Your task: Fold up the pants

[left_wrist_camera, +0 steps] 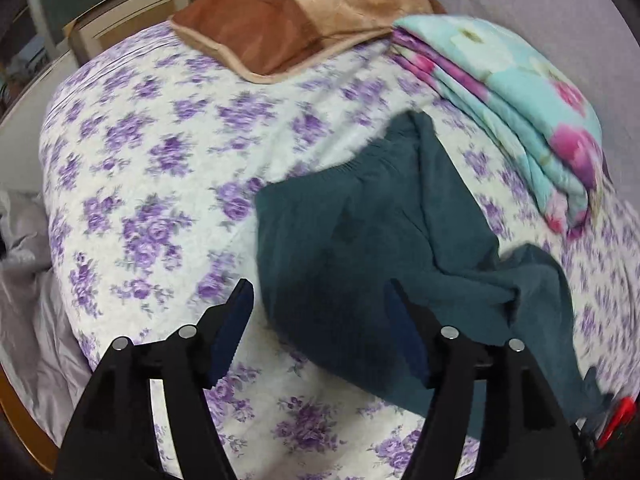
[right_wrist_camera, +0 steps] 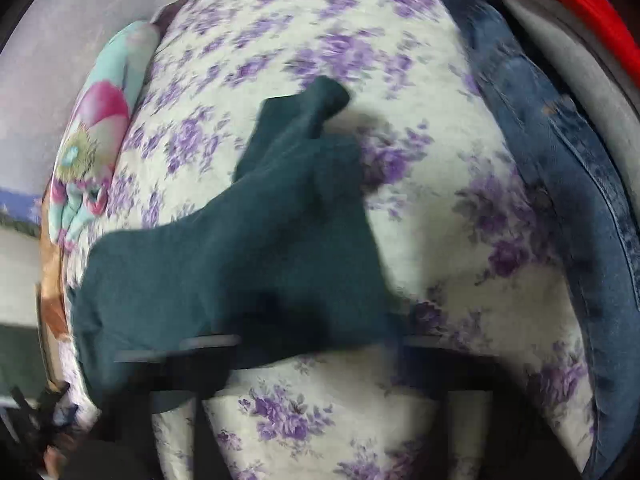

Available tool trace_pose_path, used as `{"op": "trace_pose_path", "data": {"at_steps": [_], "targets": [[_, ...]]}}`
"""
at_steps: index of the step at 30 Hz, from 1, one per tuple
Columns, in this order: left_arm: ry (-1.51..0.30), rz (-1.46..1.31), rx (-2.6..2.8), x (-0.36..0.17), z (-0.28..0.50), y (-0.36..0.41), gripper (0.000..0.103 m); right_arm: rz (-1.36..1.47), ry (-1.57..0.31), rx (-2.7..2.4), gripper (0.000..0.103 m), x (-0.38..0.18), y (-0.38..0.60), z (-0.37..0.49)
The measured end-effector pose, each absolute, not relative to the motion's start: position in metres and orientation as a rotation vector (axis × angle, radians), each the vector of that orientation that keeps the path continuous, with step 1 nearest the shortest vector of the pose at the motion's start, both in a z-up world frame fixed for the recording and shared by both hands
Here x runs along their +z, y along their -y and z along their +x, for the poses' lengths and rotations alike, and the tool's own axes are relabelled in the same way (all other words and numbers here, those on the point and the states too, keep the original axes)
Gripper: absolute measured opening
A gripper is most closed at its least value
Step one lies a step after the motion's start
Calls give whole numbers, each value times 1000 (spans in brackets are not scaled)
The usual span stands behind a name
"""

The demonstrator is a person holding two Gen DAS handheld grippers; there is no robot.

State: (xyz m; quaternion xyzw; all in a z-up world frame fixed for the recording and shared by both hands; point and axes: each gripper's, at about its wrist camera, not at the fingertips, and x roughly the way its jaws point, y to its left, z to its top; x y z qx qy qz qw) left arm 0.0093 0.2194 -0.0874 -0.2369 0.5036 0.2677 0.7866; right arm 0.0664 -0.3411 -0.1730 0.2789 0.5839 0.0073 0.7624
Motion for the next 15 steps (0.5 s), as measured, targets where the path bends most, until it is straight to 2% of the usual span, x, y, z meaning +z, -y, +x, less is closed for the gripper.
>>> {"op": "trace_pose_path", "data": {"at_steps": [2, 7, 8, 9, 11, 15], "targets": [[-1101, -493, 537, -94, 14, -213, 66, 677, -1246, 49, 7, -156, 351, 63], [-1162, -388, 555, -117, 23, -203, 66, 558, -1069, 176, 7, -71, 343, 83], [-1176, -381, 558, -120, 25, -202, 66, 510, -1079, 208, 12, -64, 336, 92], [-1182, -380, 556, -121, 25, -202, 66, 469, -1081, 209, 13, -60, 331, 100], [-1164, -382, 549, -118, 22, -203, 67, 381, -1042, 165, 13, -55, 323, 115], [-1171, -348, 580, -121, 17, -209, 70, 411, -980, 101, 11, -62, 338, 165]]}}
